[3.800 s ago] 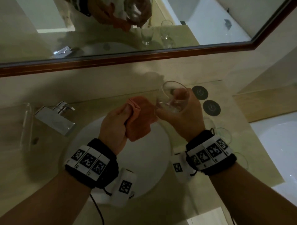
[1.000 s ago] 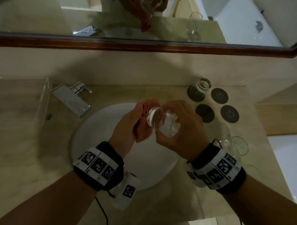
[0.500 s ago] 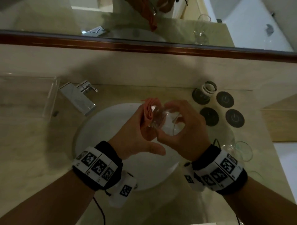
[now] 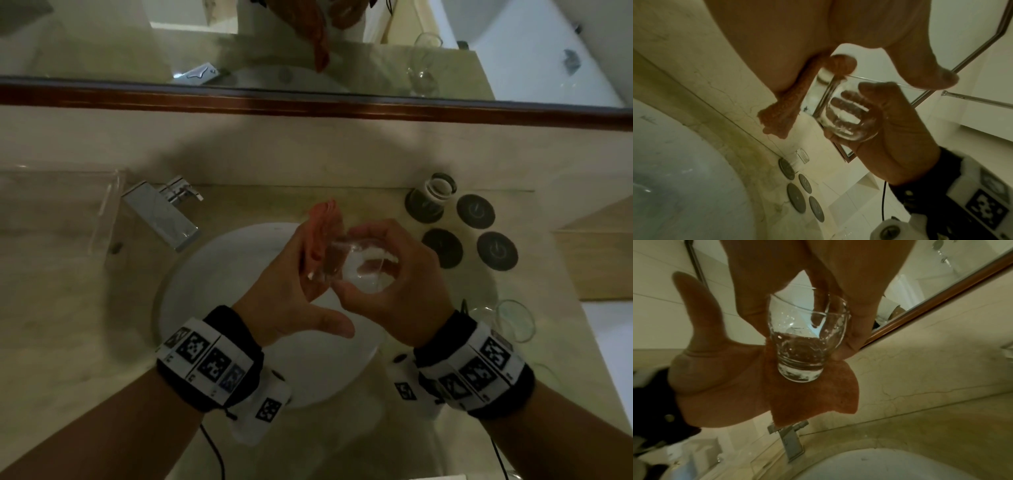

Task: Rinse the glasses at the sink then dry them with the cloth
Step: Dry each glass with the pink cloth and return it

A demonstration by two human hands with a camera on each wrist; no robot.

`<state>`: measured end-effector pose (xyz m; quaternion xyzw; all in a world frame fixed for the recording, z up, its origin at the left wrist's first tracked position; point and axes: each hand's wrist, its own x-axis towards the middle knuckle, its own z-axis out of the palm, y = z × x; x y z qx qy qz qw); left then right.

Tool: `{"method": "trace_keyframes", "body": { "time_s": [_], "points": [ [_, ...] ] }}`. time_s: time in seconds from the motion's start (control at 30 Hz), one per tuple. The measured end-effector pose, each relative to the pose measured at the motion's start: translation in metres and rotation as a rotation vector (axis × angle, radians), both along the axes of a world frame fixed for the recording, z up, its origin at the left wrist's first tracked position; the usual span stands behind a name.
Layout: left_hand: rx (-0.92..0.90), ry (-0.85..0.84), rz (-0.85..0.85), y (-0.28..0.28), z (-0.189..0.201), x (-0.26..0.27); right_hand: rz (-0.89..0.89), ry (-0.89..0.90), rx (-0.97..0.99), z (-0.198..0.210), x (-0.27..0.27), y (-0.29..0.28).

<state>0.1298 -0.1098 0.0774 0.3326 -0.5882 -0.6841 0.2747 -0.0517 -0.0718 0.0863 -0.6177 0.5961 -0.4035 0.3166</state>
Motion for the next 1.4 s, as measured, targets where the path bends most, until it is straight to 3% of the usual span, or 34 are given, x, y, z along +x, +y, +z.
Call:
{"method": "trace_keyframes", "body": {
  "time_s": [0.2,0.37,0.53,0.7,0.9,1.07,1.17,1.27,1.4],
  "points": [
    [-0.039,-0.059,0.034,-0.003,0.0,0.003,-0.102,0.078,-0.015,-0.001,-0.002,-0.009],
    [-0.037,-0.051,0.038,-0.003,-0.006,0.005,0.018,0.007,-0.026,0.004,0.006,-0.004],
    [-0.117,-0.064,0.066,-0.011,-0.006,0.009,-0.119,0.13,-0.049,0.0,0.003,-0.016],
    [-0.072,-0.05,0.066,-0.009,-0.013,0.01,0.025,0.08,-0.053,0.008,0.012,-0.011],
    [-0.149,-0.066,0.125,-0.016,-0.012,0.012,-0.105,0.17,-0.037,0.001,0.007,-0.023],
    [-0.114,-0.067,0.119,-0.017,-0.018,0.011,0.062,0.106,-0.085,0.005,0.013,-0.017],
    [-0.088,-0.035,0.158,-0.02,-0.018,0.01,0.007,0.143,-0.128,0.006,0.012,-0.027],
    [-0.049,0.029,0.188,-0.021,-0.012,0.012,-0.048,0.255,-0.022,0.006,0.009,-0.031],
    [0.015,0.112,0.134,-0.019,-0.015,0.009,0.011,0.297,0.061,0.007,0.01,-0.03]
  ]
}}
